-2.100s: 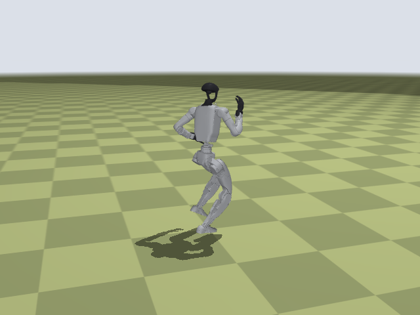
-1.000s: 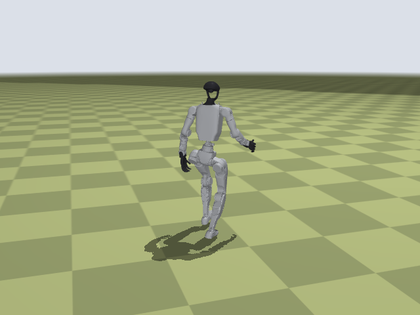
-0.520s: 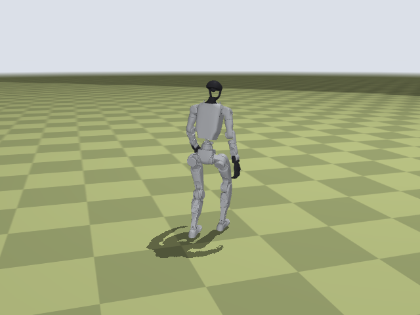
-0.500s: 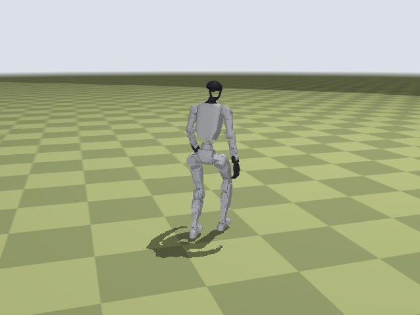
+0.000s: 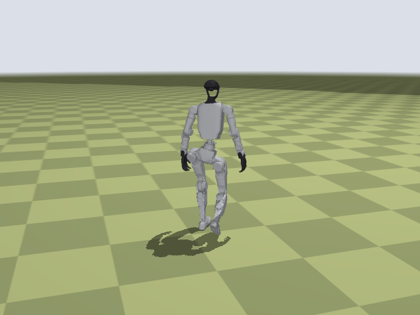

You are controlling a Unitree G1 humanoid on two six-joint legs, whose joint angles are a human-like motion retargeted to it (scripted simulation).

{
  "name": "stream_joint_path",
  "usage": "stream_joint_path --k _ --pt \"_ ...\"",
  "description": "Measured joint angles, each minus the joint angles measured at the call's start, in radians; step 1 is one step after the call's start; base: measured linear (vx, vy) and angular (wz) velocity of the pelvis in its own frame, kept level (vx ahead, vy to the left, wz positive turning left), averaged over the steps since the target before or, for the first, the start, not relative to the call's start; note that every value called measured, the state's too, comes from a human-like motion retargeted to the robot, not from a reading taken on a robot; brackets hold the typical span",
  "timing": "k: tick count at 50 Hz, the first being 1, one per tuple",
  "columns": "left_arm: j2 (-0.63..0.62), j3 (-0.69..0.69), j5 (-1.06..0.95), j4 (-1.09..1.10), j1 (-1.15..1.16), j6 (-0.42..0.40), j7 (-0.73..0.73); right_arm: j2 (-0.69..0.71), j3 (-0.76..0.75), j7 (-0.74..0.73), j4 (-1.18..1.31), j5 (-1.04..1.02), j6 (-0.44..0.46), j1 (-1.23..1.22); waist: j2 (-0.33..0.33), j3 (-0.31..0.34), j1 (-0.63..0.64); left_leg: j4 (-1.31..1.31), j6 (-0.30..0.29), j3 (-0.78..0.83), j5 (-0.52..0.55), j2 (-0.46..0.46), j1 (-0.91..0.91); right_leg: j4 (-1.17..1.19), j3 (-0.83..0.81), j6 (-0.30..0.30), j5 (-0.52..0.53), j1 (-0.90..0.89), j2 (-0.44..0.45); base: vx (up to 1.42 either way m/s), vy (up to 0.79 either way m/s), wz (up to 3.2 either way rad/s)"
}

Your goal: Run

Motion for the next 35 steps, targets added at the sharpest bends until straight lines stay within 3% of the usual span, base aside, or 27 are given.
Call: stream_joint_path --k 3,5,8,12,16,23,30,35 --pt "0.000 0.001 -0.007 0.007 -0.016 -0.003 0.017 -0.008 0.049 -0.024 -0.062 0.005 -0.018 -0.064 -0.007 0.008 0.025 0.009 -0.015 0.025 0.016 0.017 -0.044 -0.126 0.010 -0.016 -0.122 0.066 0.003 -0.50 -0.05 -0.13" --pt "-0.005 -0.006 -0.006 0.005 -0.024 -0.008 0.032 -0.014 0.082 -0.039 -0.109 0.003 -0.037 -0.105 -0.018 0.021 0.032 0.038 -0.008 0.049 -0.031 0.028 -0.088 -0.178 -0.001 -0.053 -0.227 0.082 -0.007 -0.56 -0.09 -0.12" --pt "-0.015 -0.015 0.009 0.003 -0.071 -0.016 0.057 -0.033 0.133 -0.067 -0.191 0.003 -0.057 -0.200 0.061 0.042 0.051 0.070 -0.018 0.040 -0.121 0.145 -0.149 -0.290 -0.044 -0.138 -0.311 0.066 0.095 -0.56 -0.11 -0.29" --pt "-0.044 -0.048 0.042 0.002 -0.115 -0.023 0.067 -0.054 0.187 -0.084 -0.301 0.015 -0.083 -0.278 0.147 0.066 0.054 0.195 -0.033 0.055 -0.222 0.287 -0.242 -0.362 -0.087 -0.208 -0.327 0.021 0.216 -0.55 -0.11 -0.14" --pt "-0.073 -0.079 0.080 0.013 -0.136 -0.021 0.047 -0.060 0.217 -0.082 -0.397 0.034 -0.095 -0.278 0.198 0.094 0.052 0.433 -0.021 0.067 -0.317 0.395 -0.278 -0.383 -0.104 -0.240 -0.312 0.009 0.300 -0.41 -0.12 -0.15" --pt "-0.087 -0.113 0.130 0.029 -0.163 -0.006 0.011 -0.057 0.223 -0.055 -0.423 0.004 -0.070 -0.146 0.303 0.121 0.067 0.844 -0.007 0.023 -0.413 0.566 -0.147 -0.492 -0.108 -0.270 -0.221 0.049 0.455 -0.21 -0.12 -0.28" --pt "-0.087 -0.115 0.128 0.044 -0.193 0.007 0.017 -0.031 0.186 -0.003 -0.212 -0.073 -0.020 -0.005 0.368 0.115 0.029 0.767 -0.045 -0.027 -0.459 0.578 0.154 -0.619 -0.157 -0.275 -0.165 0.095 0.520 -0.07 -0.07 0.15" --pt "-0.095 -0.120 0.121 0.034 -0.212 0.011 0.016 -0.020 0.142 0.012 -0.056 -0.094 -0.004 0.062 0.319 0.109 -0.012 0.463 -0.038 -0.014 -0.468 0.460 0.314 -0.623 -0.206 -0.251 -0.175 0.110 0.427 -0.04 -0.02 0.44"
